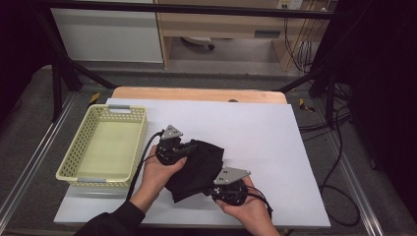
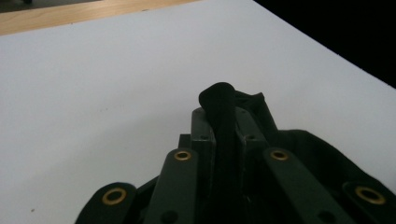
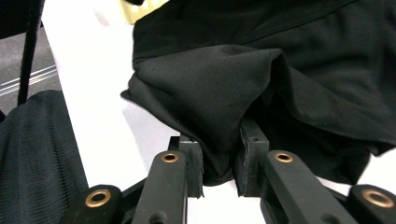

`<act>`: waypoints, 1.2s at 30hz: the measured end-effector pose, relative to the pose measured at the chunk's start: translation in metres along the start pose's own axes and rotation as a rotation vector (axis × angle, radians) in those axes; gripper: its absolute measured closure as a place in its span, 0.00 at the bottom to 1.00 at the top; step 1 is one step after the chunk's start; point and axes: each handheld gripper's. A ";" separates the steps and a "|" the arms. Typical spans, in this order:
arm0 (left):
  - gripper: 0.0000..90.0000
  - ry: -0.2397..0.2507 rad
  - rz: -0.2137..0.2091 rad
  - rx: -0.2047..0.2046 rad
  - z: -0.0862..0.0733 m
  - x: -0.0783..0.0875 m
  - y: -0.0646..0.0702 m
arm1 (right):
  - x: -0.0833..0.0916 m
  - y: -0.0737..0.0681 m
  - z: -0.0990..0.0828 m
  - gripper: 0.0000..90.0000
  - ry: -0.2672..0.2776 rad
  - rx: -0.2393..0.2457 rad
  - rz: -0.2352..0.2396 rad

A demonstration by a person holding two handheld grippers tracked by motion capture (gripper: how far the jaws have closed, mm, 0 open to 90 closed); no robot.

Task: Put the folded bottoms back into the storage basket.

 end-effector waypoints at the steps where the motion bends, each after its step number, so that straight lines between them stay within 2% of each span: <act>1: 0.90 0.004 0.003 -0.003 0.003 0.000 -0.001 | 0.000 0.001 0.003 0.84 -0.004 0.004 0.006; 6: 0.90 -0.004 0.009 -0.020 0.018 0.004 -0.005 | -0.002 0.006 0.016 0.84 -0.007 0.005 0.040; 12: 0.90 -0.011 0.013 -0.009 0.030 0.009 -0.015 | -0.003 0.012 0.030 0.84 -0.013 -0.002 0.072; 21: 0.90 -0.001 0.030 -0.006 0.044 0.018 -0.026 | 0.002 0.018 0.054 0.84 -0.012 0.007 0.093; 25: 0.90 0.012 0.036 0.010 0.051 0.026 -0.034 | 0.004 0.018 0.066 0.84 -0.013 0.021 0.100; 36: 0.90 0.024 0.067 0.011 0.070 0.047 -0.054 | 0.003 0.019 0.101 0.84 -0.015 0.048 0.119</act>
Point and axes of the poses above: each handheld gripper's, and its own axes: x roughly backward along the jaws, z roughly out of its top, y roughly to its right, and after that the axes turned 14 degrees about z, right-handed
